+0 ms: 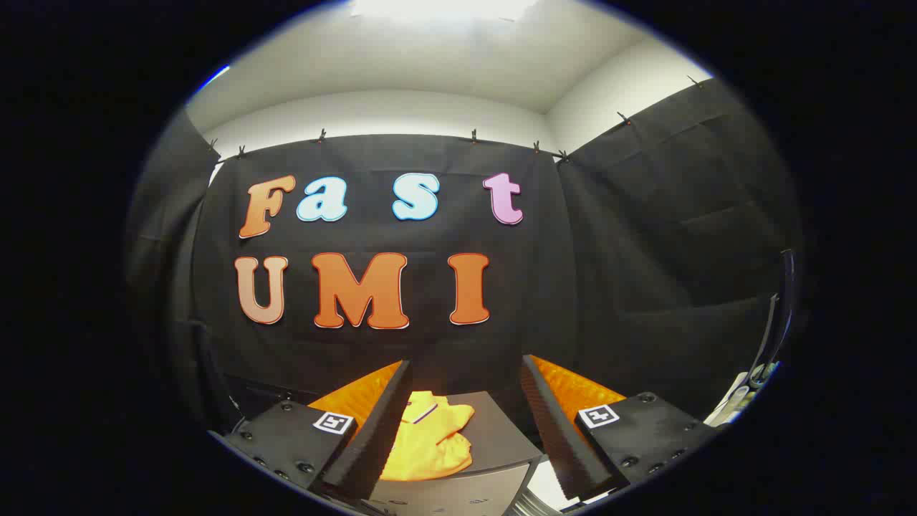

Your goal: Put the clothes into the washing machine and then close the washing machine lid.

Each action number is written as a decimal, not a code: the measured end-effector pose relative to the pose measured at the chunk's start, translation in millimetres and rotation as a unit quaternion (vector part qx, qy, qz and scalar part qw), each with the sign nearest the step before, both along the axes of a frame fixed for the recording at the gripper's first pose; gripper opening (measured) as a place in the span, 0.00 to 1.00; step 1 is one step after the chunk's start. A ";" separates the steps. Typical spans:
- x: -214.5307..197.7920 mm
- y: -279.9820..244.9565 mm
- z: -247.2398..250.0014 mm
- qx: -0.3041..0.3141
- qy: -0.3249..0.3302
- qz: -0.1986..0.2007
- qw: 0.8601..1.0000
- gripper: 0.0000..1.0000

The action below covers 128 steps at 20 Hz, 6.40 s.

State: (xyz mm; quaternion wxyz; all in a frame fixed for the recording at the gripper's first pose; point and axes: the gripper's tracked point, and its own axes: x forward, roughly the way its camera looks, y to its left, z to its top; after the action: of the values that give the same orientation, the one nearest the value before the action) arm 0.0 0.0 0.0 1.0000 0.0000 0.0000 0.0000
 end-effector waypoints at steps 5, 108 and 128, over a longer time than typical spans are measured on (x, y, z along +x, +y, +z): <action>8.9 1.4 -12.4 0.012 0.005 0.007 1.000 0.98; 89.6 235.3 -73.1 0.186 0.120 0.346 0.912 0.08; 61.5 511.3 -109.5 0.171 0.128 0.376 0.902 0.08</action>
State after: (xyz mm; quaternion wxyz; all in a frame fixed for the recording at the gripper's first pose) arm 61.5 511.3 -109.5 0.9018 0.1711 0.1281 0.3756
